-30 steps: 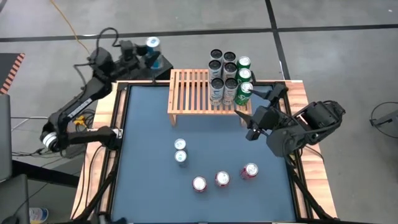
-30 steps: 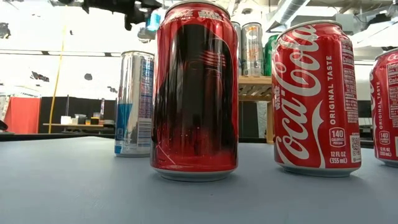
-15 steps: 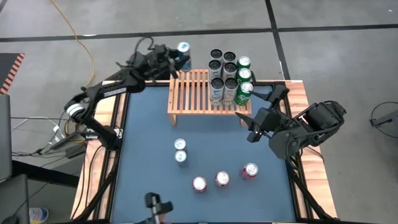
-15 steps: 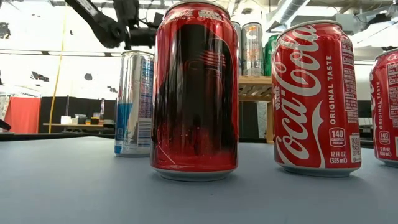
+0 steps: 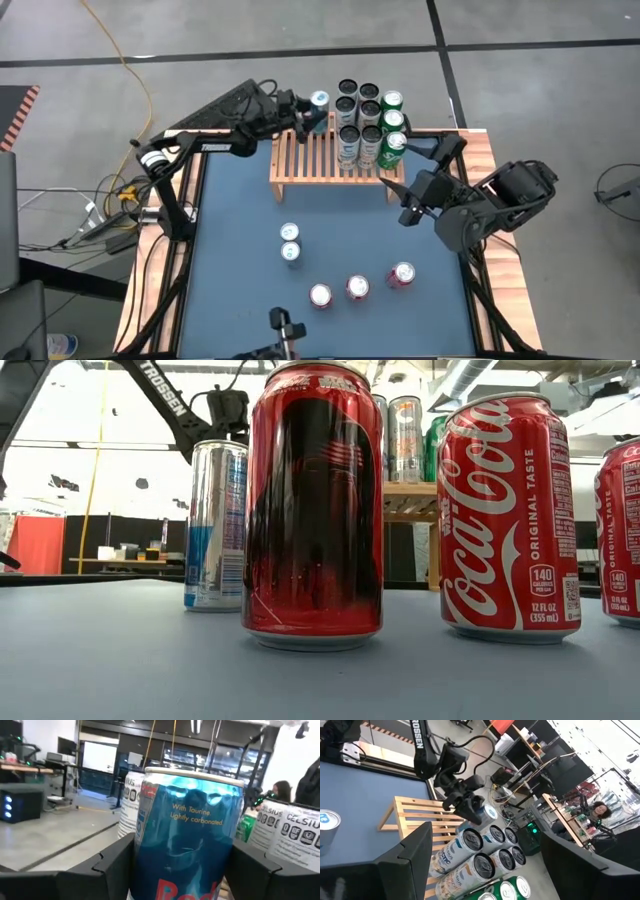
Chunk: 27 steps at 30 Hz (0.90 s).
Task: Place canned beverage on shelf
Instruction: Put the top left blue soda can on the shelf
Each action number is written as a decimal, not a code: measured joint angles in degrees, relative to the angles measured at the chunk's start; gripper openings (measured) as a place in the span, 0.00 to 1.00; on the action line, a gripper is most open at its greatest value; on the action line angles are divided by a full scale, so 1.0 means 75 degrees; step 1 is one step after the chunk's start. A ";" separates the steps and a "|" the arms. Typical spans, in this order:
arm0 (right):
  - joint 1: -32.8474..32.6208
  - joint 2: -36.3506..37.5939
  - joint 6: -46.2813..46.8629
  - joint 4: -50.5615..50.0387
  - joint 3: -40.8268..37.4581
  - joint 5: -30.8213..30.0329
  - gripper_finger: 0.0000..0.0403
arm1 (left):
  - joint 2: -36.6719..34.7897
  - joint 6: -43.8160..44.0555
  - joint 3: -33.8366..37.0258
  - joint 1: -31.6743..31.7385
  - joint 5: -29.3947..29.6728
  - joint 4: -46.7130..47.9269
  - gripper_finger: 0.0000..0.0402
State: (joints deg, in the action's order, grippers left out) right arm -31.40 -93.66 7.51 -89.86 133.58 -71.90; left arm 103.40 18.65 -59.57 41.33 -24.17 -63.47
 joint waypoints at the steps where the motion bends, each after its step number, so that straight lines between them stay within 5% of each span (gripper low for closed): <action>1: 0.0000 0.0011 0.0000 -0.0008 0.0000 0.0000 0.78 | 0.0003 -0.0157 -0.0048 -0.0013 0.0038 0.0050 0.61; 13: 0.0094 0.0106 -0.0043 -0.0019 0.0000 0.0029 0.78 | 0.0026 -0.1137 -0.0347 0.0022 0.0465 0.0488 0.61; 27: 0.0292 0.0166 -0.0201 -0.0019 0.0001 0.0170 0.78 | 0.0615 -0.0677 -0.0353 0.0226 0.0065 -0.0194 0.61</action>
State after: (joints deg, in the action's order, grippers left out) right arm -29.21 -92.41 6.00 -90.01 133.59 -70.62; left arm 108.01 13.57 -62.22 43.03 -23.68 -64.92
